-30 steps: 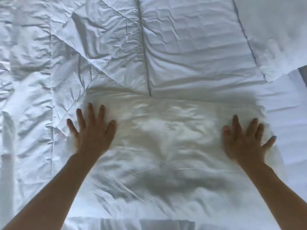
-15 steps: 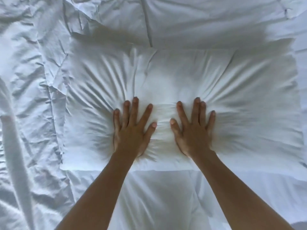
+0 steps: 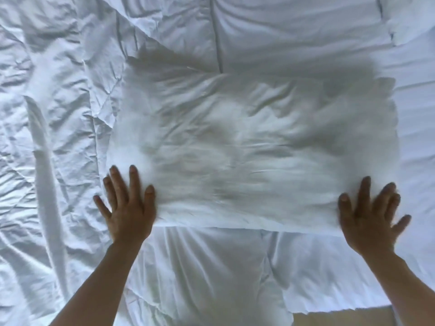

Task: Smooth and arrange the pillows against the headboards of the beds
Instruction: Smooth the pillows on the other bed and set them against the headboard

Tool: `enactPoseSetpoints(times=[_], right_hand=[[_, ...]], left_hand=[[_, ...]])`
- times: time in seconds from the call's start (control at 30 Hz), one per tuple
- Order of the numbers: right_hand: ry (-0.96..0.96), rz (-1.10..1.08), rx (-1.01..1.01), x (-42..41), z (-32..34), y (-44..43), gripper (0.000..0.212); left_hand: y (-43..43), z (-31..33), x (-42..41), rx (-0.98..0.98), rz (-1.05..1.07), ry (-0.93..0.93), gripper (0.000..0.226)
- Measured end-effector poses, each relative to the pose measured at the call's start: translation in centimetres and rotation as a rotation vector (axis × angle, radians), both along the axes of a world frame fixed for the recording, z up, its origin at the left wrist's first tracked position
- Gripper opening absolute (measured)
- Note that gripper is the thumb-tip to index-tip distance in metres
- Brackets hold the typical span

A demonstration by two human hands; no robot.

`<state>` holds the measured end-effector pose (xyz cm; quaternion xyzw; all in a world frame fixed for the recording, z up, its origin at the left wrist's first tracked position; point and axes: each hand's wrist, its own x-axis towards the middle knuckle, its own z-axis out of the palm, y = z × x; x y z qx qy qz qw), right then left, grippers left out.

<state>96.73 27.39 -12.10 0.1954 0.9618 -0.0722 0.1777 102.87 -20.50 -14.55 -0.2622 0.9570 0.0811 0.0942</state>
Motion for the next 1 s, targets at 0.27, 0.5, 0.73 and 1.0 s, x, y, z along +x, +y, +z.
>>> enactPoseSetpoints(times=[0.27,0.5,0.73,1.0], right_hand=[[0.320,0.395,-0.245,-11.1,1.9,-16.7,0.056],[0.060,0.699,-0.104,-24.8,-3.7,-19.3,0.064],[-0.179,0.415,0.105,-30.5,-6.1,-5.9,0.079],[0.092,0.528,0.079,-35.0,-6.1,-7.1,0.057]], left_hand=[[10.3,3.7,-14.8,-0.062,-0.550,0.143,0.062],[8.5,-1.3,-29.1,-0.141,-0.607,-0.119,0.069],[-4.5,-2.4,-31.6,-0.227,-0.318,-0.268,0.064],[0.6,-0.4,-38.2,-0.195,-0.631,-0.027,0.042]])
